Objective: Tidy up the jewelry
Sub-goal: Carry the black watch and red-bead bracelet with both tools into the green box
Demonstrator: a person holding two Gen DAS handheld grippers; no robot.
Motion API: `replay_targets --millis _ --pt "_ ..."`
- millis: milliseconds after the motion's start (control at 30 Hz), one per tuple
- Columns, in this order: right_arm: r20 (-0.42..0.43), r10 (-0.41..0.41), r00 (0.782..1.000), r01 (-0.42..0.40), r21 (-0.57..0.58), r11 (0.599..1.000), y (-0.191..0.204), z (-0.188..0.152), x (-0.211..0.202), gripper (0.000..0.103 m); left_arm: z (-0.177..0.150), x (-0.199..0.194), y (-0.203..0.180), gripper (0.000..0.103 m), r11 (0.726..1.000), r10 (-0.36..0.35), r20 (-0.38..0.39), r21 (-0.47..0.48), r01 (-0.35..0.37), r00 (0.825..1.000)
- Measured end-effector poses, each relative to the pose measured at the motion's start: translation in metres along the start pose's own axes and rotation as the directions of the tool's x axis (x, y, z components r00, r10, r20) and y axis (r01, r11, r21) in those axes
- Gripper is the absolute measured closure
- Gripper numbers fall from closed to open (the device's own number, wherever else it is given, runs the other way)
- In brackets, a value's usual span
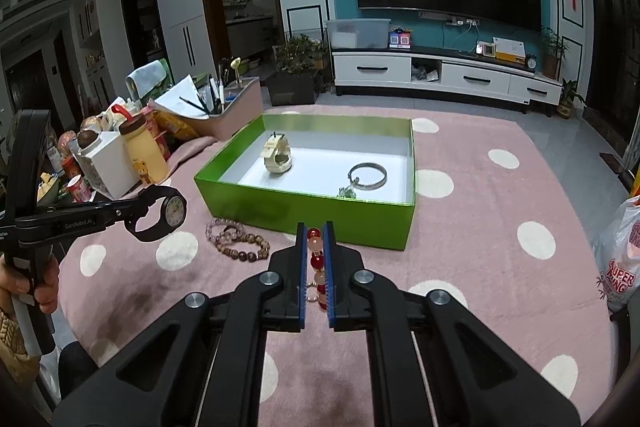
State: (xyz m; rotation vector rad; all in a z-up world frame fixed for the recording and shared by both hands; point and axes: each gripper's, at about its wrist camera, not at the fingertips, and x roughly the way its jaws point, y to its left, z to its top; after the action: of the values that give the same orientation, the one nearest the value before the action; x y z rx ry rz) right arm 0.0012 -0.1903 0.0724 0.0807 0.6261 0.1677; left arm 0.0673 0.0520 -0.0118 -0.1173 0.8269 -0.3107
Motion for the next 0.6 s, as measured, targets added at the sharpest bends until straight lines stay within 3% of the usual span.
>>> replay_targets --millis 600 --pt "0.090 0.079 0.993 -0.080 0.007 0.997 0.006 0.028 0.007 0.096 0.033 0.001 -0.019 0.094 1.000 0.018 0.018 0.012 -0.018 1.000"
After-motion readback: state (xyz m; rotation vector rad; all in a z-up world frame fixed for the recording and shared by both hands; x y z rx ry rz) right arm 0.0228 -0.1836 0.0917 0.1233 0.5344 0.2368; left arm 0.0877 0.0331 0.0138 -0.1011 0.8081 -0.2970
